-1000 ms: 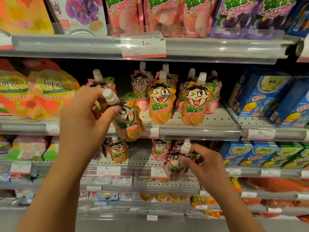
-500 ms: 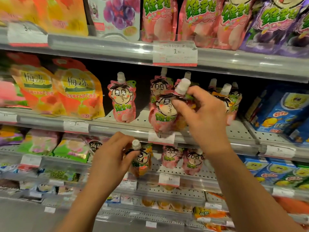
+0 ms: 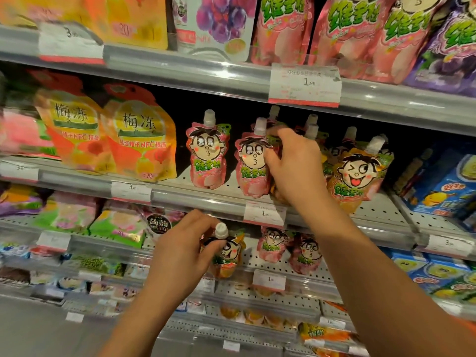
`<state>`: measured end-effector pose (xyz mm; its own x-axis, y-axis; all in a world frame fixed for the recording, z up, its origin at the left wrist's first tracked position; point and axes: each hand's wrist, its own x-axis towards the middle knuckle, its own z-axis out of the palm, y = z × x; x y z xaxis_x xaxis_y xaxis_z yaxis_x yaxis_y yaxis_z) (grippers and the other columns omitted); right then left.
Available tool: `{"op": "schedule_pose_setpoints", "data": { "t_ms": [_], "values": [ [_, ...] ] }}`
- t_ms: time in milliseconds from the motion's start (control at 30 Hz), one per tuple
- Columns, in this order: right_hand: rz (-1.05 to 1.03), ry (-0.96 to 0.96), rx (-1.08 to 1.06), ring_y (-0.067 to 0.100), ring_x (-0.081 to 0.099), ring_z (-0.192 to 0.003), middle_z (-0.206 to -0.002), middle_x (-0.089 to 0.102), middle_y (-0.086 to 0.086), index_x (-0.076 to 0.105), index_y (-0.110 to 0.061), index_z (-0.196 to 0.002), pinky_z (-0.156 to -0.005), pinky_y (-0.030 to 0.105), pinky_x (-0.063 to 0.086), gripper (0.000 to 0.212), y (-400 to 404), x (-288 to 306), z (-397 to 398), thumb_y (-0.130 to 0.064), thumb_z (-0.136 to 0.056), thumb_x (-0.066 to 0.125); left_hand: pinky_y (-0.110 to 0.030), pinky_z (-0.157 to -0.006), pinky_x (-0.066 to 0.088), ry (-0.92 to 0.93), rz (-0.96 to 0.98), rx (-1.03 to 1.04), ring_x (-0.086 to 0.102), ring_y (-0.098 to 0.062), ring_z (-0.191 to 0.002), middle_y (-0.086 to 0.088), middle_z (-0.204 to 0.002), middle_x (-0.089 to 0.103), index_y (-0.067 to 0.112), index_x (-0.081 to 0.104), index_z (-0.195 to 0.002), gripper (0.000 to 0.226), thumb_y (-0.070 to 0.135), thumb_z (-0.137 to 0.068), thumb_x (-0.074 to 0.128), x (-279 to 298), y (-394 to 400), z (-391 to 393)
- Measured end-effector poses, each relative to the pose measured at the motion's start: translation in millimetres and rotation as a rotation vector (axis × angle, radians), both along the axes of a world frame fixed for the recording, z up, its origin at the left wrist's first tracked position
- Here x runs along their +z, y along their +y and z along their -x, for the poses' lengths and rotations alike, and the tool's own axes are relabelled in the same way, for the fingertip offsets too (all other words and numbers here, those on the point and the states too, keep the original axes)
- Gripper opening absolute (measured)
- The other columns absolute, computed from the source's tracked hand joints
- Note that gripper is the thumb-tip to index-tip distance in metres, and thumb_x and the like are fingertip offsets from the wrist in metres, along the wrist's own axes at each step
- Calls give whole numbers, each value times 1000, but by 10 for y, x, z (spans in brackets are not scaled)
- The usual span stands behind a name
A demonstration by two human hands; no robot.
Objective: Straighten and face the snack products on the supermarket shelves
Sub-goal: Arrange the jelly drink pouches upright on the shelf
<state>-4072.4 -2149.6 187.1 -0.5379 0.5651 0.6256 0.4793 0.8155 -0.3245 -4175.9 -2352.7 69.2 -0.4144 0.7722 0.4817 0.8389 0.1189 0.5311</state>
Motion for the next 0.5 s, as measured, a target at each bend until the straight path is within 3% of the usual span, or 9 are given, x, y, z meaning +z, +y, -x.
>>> {"op": "schedule_pose_setpoints", "data": {
  "t_ms": [100,167,300,333,400,433,500],
  "values": [
    [-49,3,9,31,60,-96,-105,66,13,60,-8,-130,-76,35,43,36,-31,-48,-36,-20,-96,63,-11,-65,32,15,11,-2,48,0,-78,23,-91,48,33,65,-99,22,28,-85,80,-34,29,16],
    [-30,80,74,23,58,-95,-113,62,8,57,-9,-137,-83,35,48,42,-81,-96,-89,-15,-95,62,-15,-65,35,15,16,-7,49,-2,-78,21,-91,50,33,65,-99,22,27,-84,81,-50,50,18],
    [-116,312,182,22,58,-122,-132,61,8,65,-5,-128,-105,35,49,36,-235,-247,-324,-6,-92,64,-18,-63,35,-1,31,2,49,-3,-76,21,-89,50,31,65,-98,21,26,-84,80,-115,90,20],
    [-145,345,210,22,62,-118,-125,65,8,69,-3,-120,-100,34,52,29,-283,-341,-415,-3,-92,65,-17,-63,34,-13,36,3,50,-1,-76,21,-90,50,31,65,-98,21,26,-84,80,-139,99,14],
    [-101,304,261,13,67,-91,-102,71,1,73,-7,-104,-76,31,57,15,-409,-600,-614,-2,-91,66,-16,-63,35,-53,36,-6,52,3,-78,22,-92,51,31,66,-98,20,26,-85,79,-192,115,-13],
    [-10,213,264,7,64,-78,-93,70,-5,73,-13,-100,-67,29,56,12,-464,-758,-699,-7,-92,67,-18,-65,38,-68,37,-14,53,2,-79,22,-94,52,31,66,-99,20,25,-85,79,-229,125,-30],
    [237,-62,261,5,63,-73,-93,69,-16,72,-27,-102,-66,29,55,10,-532,-1109,-800,-22,-95,67,-26,-68,44,-75,48,-16,54,-2,-81,20,-96,54,29,66,-100,21,25,-85,79,-309,160,-55]
  ]
}}
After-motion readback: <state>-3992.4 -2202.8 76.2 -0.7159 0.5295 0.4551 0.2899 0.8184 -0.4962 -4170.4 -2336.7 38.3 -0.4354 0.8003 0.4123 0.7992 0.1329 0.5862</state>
